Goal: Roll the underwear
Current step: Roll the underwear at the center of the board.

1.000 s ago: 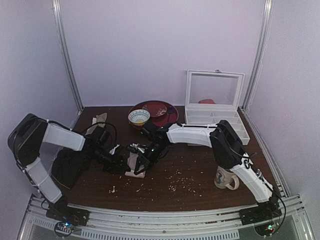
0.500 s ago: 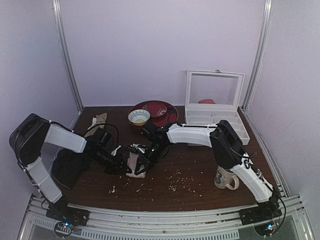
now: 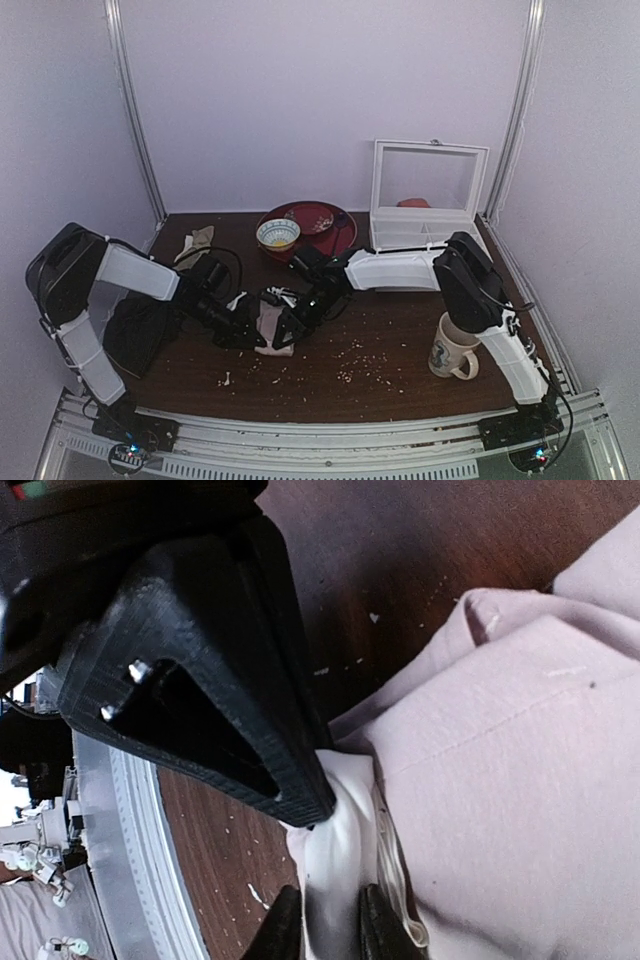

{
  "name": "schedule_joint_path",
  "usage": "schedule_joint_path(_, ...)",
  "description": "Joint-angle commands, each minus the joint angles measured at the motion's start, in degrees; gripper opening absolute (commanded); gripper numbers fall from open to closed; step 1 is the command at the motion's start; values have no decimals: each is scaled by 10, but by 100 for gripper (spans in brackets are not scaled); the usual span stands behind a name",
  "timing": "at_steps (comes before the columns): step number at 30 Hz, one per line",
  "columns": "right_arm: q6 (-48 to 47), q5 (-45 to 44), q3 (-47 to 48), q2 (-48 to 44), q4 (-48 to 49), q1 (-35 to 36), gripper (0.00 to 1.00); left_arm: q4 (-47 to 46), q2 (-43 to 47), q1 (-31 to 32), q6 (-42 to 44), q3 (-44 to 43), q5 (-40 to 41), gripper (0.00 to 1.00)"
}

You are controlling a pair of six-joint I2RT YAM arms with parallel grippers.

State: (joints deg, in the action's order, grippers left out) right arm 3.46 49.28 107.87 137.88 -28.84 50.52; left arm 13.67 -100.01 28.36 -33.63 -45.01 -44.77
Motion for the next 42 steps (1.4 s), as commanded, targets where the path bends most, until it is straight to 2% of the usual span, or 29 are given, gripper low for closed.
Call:
schedule_joint_path(1, 7, -78, -56, -54, 61, 0, 18, 48, -29, 5, 4, -11, 21, 0)
schedule_joint_path(6, -5, -152, -138, -124, 131, 7, 18, 59, -40, 5, 1, -18, 20, 0)
schedule_joint_path(11, -76, -322, -198, -192, 175, 57, 19, 65, -40, 5, 1, -24, 18, 0)
schedule_joint_path(16, -162, -476, -214, -201, 205, 120, 22, 65, -43, 4, -1, -27, 18, 0)
schedule_joint_path(20, -222, -553, -210, -179, 220, 160, 22, 64, -46, 5, -3, -29, 13, 0)
schedule_joint_path(31, -279, -615, -190, -131, 185, 187, 25, 65, -49, 4, -1, -31, 9, 0)
schedule_joint_path(42, -301, -623, -178, -102, 183, 190, 25, 62, -48, 5, -3, -25, 6, 0)
